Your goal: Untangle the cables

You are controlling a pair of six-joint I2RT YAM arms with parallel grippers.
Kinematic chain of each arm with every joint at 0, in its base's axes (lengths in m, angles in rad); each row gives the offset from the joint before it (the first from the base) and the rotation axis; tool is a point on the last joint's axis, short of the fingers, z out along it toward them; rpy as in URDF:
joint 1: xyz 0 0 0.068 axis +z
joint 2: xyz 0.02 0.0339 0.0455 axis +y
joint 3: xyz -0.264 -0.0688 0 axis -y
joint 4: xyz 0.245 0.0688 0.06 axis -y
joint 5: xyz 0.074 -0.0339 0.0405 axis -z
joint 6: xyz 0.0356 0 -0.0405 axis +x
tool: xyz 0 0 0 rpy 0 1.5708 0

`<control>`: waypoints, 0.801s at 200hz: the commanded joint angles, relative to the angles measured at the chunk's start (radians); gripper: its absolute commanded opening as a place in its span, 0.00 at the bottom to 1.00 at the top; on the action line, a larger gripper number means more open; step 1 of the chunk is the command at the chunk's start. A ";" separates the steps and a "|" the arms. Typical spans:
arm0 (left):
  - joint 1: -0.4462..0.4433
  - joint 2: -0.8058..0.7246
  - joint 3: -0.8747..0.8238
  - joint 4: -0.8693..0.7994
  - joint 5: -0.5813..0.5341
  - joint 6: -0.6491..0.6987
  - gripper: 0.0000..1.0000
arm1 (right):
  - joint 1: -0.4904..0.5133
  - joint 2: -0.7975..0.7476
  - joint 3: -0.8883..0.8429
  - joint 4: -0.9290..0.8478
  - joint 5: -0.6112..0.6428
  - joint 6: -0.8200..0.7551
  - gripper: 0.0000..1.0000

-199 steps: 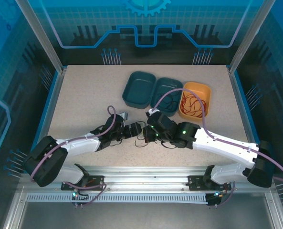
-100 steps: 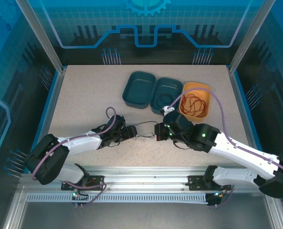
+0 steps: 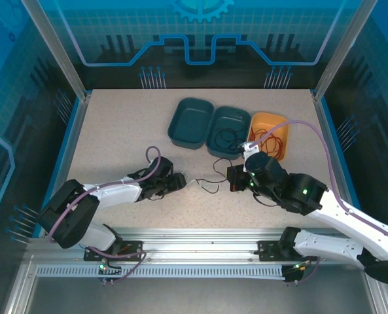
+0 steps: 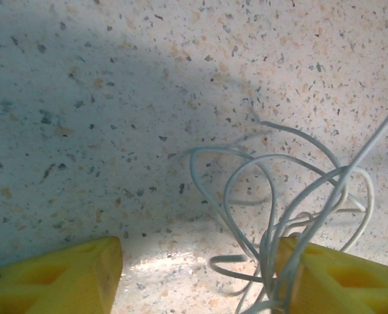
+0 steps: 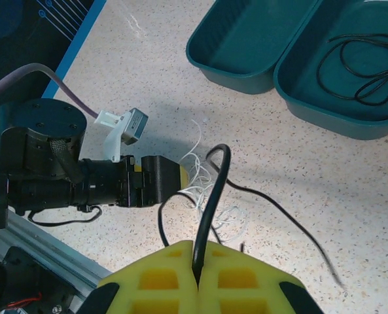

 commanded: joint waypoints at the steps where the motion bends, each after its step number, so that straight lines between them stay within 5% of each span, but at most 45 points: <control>1: 0.005 0.033 0.022 -0.023 -0.002 -0.015 0.55 | -0.021 -0.017 0.078 -0.060 0.050 -0.061 0.00; 97: 0.004 0.061 0.051 -0.046 0.018 0.010 0.39 | -0.069 -0.010 0.375 -0.347 0.237 -0.175 0.00; 160: 0.003 0.026 0.071 -0.041 0.071 0.054 0.43 | -0.101 0.047 0.467 -0.384 0.273 -0.226 0.00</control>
